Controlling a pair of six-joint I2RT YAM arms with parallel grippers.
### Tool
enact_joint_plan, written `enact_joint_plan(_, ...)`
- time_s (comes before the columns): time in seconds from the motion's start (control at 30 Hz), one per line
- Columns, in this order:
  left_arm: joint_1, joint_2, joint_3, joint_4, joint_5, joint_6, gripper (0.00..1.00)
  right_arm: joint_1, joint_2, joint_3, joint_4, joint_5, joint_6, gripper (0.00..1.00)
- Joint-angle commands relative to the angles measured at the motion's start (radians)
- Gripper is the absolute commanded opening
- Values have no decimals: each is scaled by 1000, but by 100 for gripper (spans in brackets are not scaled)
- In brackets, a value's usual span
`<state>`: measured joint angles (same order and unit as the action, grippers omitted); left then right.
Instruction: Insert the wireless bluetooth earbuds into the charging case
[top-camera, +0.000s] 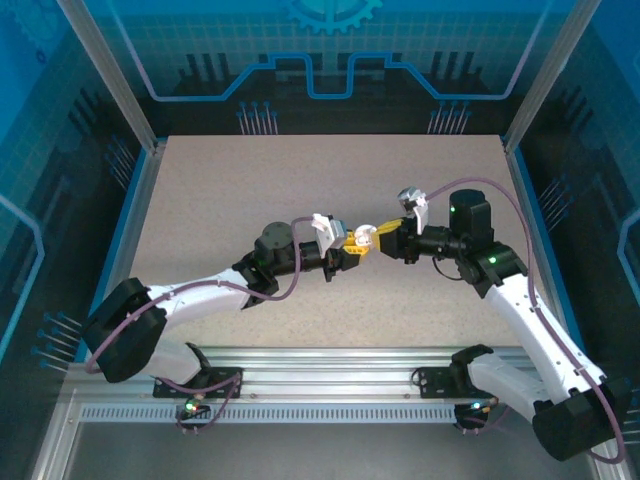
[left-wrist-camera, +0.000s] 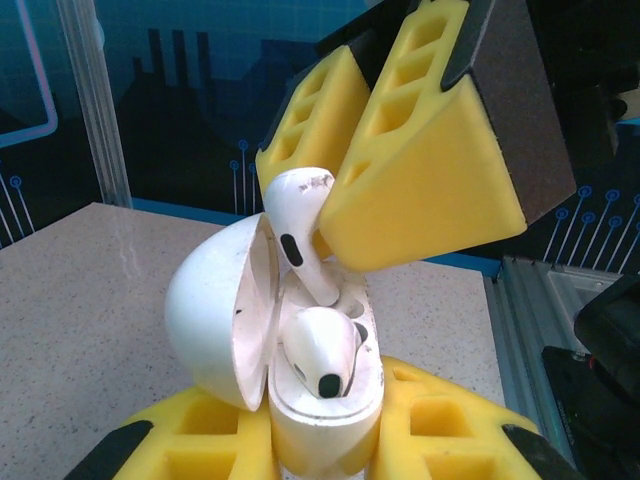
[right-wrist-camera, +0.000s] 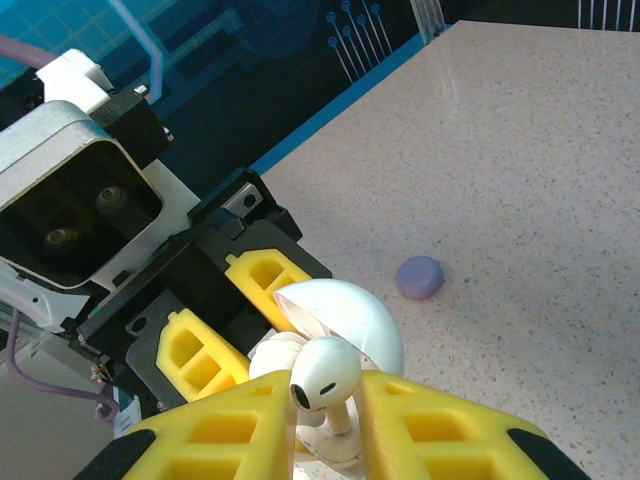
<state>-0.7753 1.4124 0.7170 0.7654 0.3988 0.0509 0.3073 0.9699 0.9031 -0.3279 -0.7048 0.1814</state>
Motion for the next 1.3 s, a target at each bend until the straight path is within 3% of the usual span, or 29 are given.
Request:
enact_joint_plan(0.0, -10, -33, 22, 123, 63, -13, 17, -1, 20, -9, -17, -74, -11, 24)
enact_joint_plan(0.3, -11, -35, 27, 79, 36, -2, 17, -5, 21, 0, -11, -70, -10, 24)
enact_joint_plan(0.73, -7, -29, 25, 136, 73, -34, 17, -7, 59, 16, -44, -165, -43, 25)
enact_joint_plan(1.27, -5, -27, 39, 103, 65, -29, 17, -14, 76, 20, -60, -92, -43, 28)
